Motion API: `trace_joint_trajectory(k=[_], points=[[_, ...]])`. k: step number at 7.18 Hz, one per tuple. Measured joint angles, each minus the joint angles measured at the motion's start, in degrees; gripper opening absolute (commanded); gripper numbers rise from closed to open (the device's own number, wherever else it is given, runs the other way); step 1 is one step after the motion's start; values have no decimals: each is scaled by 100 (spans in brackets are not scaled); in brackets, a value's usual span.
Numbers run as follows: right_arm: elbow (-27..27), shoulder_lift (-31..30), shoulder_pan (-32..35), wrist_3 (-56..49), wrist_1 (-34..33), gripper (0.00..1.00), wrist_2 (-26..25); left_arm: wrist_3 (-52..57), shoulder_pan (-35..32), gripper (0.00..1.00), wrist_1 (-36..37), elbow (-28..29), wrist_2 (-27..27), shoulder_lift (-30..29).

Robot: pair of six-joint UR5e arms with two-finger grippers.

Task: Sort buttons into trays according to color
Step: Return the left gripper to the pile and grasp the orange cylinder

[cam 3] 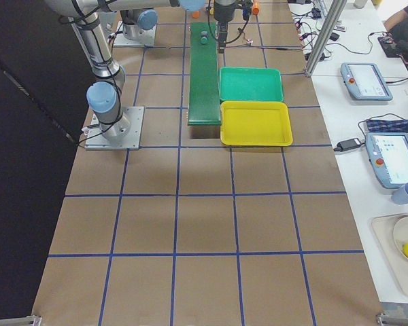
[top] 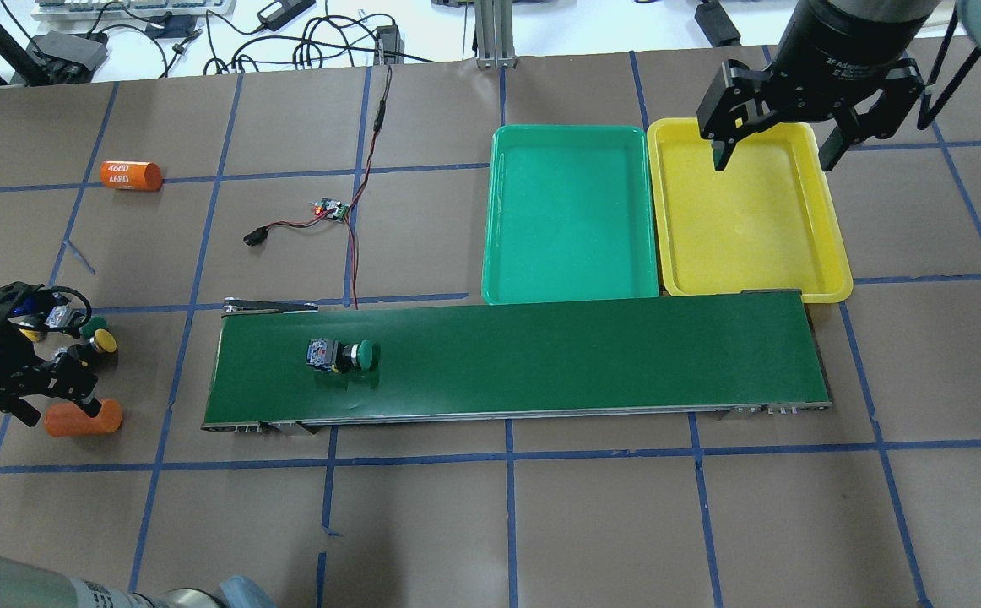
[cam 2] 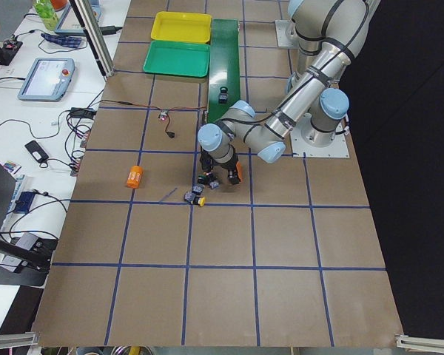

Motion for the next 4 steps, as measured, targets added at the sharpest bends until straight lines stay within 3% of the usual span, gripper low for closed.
trace_joint_trajectory(k=[4], points=[[0, -1, -7, -3, 1, 100, 3, 22, 9, 100, 27, -1, -144, -41]])
